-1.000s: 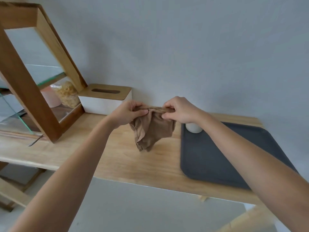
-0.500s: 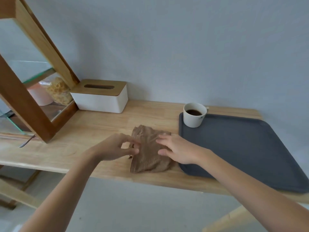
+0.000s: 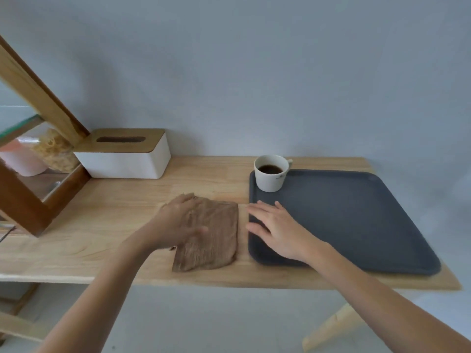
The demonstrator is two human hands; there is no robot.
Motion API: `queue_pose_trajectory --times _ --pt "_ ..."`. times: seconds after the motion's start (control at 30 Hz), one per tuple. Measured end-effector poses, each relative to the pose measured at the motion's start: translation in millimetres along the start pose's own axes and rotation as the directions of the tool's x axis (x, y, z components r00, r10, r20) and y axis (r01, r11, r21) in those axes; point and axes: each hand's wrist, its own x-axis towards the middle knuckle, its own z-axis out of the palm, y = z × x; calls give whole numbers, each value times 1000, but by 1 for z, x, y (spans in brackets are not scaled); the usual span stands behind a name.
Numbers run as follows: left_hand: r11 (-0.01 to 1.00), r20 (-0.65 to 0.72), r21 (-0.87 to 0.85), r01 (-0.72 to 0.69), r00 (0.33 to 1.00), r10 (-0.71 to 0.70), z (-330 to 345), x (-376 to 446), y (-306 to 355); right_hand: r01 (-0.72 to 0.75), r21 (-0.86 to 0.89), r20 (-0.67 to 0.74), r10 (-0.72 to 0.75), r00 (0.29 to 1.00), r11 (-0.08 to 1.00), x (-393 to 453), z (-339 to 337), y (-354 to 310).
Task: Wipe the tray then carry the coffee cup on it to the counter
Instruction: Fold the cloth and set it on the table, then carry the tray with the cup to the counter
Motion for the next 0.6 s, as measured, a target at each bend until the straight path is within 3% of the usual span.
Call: queue_pose_trajectory --times 0.1,0.2,0.33,0.43,0.6 --pt "987 -166 -103 -119 981 101 7 33 38 -186 37 -269 188 945 982 -34 -32 48" --pt "971 -197 -213 -108 978 66 25 76 69 -382 47 -367 371 853 923 -65 -56 96" --pt "907 -144 -420 -15 988 -50 43 129 94 -473 108 -335 480 811 874 -70 -73 131" --pt "827 -176 -560 -49 983 -61 56 154 105 -449 177 -261 481 837 876 -45 -78 136" --pt "790 -267 -609 -71 956 -119 66 167 113 -374 320 -133 432 892 870 9 -75 122"
